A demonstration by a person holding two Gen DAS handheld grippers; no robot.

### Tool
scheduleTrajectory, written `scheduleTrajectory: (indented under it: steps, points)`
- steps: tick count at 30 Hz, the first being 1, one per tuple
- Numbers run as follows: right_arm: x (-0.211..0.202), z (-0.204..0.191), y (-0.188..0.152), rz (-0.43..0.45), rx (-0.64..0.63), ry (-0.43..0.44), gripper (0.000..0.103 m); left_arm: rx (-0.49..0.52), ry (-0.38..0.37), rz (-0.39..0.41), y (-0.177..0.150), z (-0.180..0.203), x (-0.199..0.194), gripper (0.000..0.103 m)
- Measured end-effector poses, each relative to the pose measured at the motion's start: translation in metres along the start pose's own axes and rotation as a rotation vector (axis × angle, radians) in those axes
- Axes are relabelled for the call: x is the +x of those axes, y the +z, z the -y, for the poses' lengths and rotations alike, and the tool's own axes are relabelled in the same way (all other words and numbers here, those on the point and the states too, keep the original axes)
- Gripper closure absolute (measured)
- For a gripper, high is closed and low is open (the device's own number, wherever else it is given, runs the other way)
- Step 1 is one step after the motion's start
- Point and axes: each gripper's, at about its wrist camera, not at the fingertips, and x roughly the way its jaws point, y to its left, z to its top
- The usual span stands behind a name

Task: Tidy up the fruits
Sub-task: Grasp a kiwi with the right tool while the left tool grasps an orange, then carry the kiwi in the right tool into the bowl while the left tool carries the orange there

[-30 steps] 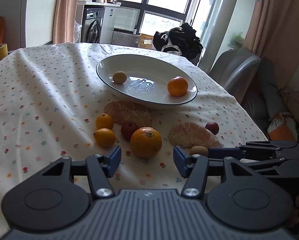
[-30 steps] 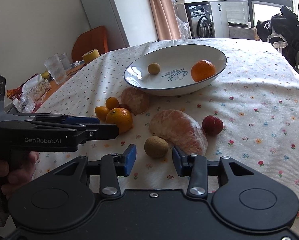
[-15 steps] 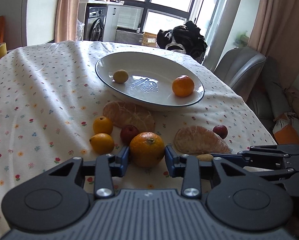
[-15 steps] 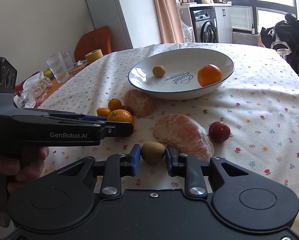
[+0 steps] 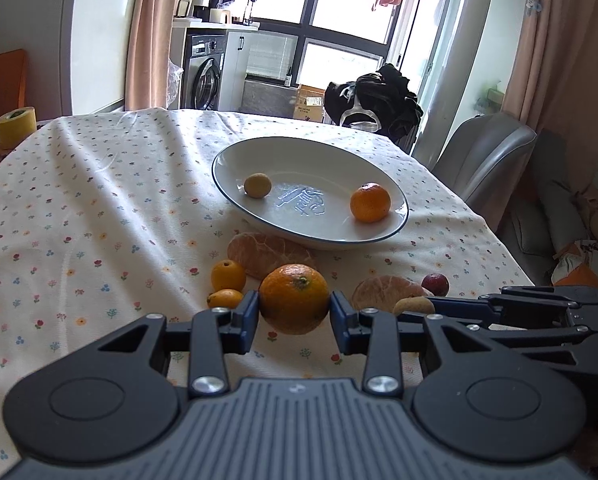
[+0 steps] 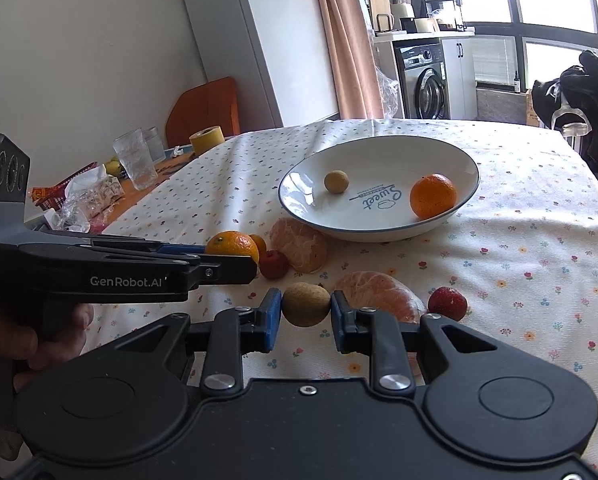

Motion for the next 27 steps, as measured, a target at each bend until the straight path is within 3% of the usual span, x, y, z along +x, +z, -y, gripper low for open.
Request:
scheduleTrajectory:
  steps: [27]
  points:
    - [0.004,0.007,0.037,0.099,0.003,-0.014,0.078,-0.021,0.003,0.088,0.036,-0.011,-0.008,0.067]
